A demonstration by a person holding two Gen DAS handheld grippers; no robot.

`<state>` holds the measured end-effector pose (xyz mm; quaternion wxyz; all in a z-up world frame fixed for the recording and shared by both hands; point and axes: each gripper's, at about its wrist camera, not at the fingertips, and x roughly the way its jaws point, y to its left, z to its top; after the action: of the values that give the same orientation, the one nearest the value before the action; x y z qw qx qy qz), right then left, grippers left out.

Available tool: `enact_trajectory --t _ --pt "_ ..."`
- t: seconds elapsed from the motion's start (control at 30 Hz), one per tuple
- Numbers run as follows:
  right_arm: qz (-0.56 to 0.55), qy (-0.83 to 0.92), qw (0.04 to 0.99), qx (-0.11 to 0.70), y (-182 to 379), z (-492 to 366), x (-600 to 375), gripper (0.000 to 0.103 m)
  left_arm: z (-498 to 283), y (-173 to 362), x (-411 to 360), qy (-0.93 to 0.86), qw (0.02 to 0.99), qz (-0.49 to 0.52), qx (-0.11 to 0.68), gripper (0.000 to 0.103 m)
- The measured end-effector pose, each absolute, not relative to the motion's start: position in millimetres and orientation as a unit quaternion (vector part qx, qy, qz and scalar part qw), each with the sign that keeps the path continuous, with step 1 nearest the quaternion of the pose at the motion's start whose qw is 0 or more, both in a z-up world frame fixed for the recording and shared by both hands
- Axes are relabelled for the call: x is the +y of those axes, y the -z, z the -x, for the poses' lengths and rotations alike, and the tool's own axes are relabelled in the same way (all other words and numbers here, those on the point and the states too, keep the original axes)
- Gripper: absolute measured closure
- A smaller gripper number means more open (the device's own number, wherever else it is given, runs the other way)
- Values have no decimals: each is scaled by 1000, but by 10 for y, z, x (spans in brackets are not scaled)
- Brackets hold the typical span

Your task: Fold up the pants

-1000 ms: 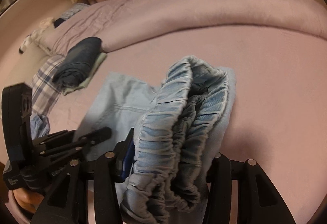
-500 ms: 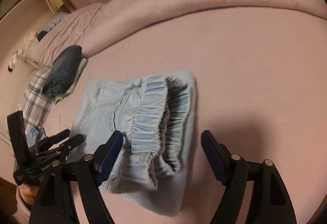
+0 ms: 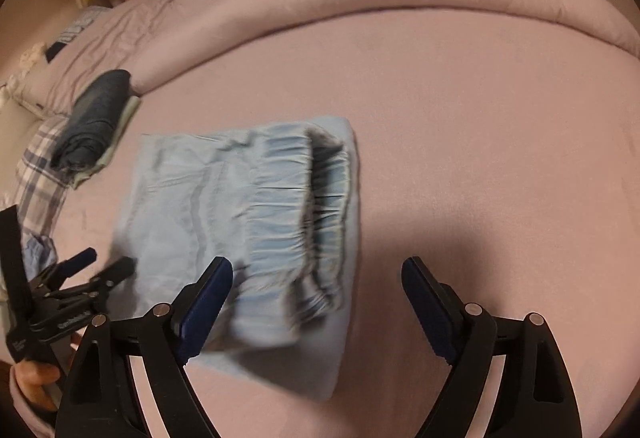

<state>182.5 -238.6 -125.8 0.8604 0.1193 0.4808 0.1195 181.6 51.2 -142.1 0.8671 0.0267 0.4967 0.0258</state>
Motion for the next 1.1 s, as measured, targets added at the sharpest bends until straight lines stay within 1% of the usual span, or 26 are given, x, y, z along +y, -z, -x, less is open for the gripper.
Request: enact_trajectory --t 0.07,0.13,0.17,0.2,0.37,0.57,0.8,1.1 --pt "-118 -124 866 470 1150 -1727 -2359 16 -1717 1319 564 -26 868 -6 496 10" --pt "-113 -126 872 460 1025 -1614 -2342 9 -1597 1180 584 -37 873 1 486 8" --pt "-111 -127 874 456 974 -1569 -2330 3 -1523 1095 580 -44 877 -1 479 6" --pt "-108 -129 877 449 904 -1514 -2310 1 -1468 1031 571 -44 880 -2 473 1" --pt "-90 -139 888 429 631 -1251 -2213 1 -1018 624 502 -47 894 -1 445 1" --pt "-69 -134 893 424 412 -972 -2134 1 -657 287 399 -47 906 -1 421 1" --pt "-56 -140 895 420 366 -688 -2098 1 -471 217 276 -37 909 -12 414 1" --pt "-63 -145 891 426 402 -554 -2071 1 -374 223 156 -25 909 -28 416 1"
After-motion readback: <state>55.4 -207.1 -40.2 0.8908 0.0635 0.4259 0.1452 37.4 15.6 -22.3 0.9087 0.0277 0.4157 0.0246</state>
